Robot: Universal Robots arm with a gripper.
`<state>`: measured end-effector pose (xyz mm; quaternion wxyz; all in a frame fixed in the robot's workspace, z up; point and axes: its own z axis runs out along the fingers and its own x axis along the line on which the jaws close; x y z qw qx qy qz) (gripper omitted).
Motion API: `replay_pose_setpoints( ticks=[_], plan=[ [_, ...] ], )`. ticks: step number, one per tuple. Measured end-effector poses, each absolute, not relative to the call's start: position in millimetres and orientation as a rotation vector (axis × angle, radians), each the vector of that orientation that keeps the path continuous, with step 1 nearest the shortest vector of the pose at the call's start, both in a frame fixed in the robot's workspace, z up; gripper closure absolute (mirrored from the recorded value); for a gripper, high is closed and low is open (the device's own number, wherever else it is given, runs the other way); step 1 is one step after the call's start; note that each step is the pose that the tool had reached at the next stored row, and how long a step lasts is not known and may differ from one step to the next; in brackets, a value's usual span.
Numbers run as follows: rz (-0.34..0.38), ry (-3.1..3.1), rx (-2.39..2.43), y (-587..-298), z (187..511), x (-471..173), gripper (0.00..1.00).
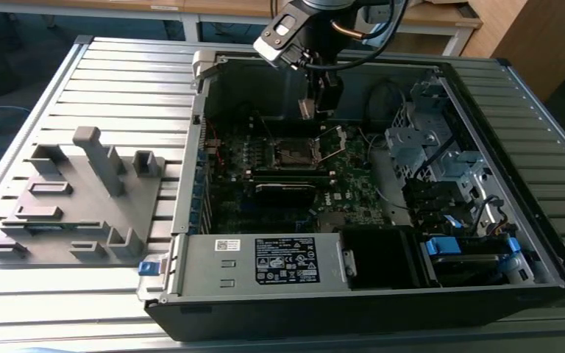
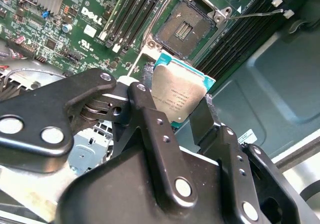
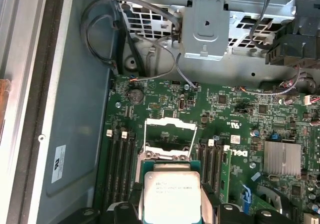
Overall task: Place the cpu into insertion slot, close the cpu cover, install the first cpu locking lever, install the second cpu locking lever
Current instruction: 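Place the cpu into insertion slot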
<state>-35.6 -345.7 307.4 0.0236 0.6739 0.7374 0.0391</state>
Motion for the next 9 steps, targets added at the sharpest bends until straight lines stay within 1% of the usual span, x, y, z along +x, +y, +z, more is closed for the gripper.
replay_pose_setpoints(
  ticks=[9],
  plan=[
    [0.121,2.282,2.086,-345.7,307.4,-35.6,0.46]
  ],
)
